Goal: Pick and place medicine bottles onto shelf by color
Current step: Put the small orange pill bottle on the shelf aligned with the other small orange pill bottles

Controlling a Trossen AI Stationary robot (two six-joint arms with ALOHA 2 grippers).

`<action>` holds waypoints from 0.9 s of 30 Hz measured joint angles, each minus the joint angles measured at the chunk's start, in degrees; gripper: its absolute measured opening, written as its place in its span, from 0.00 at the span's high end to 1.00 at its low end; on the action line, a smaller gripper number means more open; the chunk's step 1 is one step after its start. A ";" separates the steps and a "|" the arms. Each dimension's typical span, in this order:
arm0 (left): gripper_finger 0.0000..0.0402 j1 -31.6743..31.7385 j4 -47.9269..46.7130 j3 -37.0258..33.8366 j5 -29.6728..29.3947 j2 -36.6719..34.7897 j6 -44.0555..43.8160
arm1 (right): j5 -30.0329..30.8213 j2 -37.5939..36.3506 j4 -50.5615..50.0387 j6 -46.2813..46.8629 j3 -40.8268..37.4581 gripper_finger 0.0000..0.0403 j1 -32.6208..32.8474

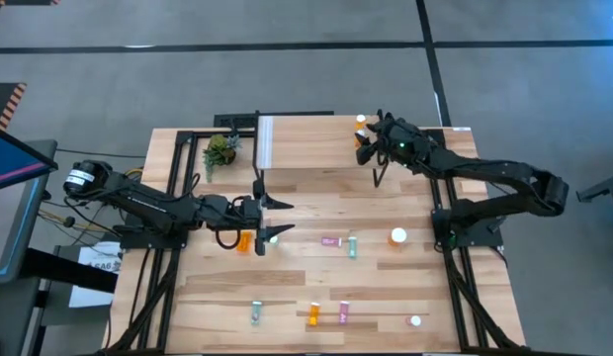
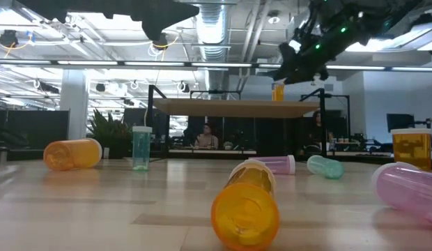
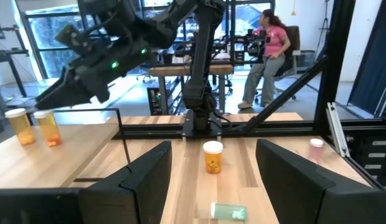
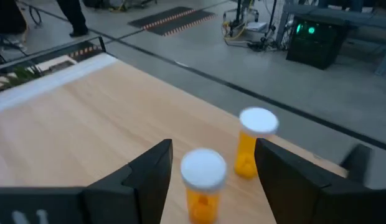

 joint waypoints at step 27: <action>0.45 -12.58 -37.24 0.06 -0.38 -19.20 -14.80 | -4.67 -30.70 -8.55 0.82 0.02 0.38 35.84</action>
